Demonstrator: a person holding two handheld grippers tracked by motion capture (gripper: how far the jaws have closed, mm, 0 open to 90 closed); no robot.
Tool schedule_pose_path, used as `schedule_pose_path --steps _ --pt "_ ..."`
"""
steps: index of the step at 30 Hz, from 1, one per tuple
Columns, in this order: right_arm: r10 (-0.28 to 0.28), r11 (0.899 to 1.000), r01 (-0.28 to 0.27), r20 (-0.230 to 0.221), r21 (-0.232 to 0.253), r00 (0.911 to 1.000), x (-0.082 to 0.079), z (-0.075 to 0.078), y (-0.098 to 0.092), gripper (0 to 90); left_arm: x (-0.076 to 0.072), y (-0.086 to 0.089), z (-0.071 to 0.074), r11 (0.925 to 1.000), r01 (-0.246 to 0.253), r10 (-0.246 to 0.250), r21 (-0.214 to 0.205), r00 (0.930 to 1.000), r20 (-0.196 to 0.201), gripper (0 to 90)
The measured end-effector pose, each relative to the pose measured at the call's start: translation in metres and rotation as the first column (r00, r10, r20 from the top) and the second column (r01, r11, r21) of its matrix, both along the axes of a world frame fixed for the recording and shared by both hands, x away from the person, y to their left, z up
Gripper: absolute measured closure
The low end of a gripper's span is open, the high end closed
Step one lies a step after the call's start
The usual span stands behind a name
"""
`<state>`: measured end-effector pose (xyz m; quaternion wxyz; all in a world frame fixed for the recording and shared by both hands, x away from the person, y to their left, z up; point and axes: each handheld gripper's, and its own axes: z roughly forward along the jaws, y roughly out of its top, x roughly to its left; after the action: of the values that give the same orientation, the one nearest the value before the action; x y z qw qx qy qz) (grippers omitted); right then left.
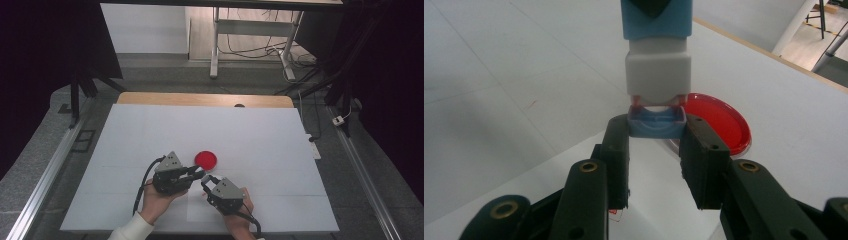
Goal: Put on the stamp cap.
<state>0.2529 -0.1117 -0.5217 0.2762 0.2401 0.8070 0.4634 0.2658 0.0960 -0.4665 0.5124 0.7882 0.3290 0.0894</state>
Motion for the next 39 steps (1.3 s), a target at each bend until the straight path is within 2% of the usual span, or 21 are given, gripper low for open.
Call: schedule_pose_path --steps 27,39 --pt "-0.026 1.0 0.027 0.026 -0.01 0.9993 -0.0025 -0.0012 0.0013 65.0 0.0004 -0.0051 -0.006 0.9999 -0.013 0.013 0.005 0.9998 -0.018 75.8" --pt "-0.014 1.0 0.015 0.049 -0.02 0.9987 -0.0044 -0.0014 0.0019 65.3 0.0031 -0.0016 -0.0078 0.9997 0.003 -0.004 -0.022 0.9986 -0.052 76.0"
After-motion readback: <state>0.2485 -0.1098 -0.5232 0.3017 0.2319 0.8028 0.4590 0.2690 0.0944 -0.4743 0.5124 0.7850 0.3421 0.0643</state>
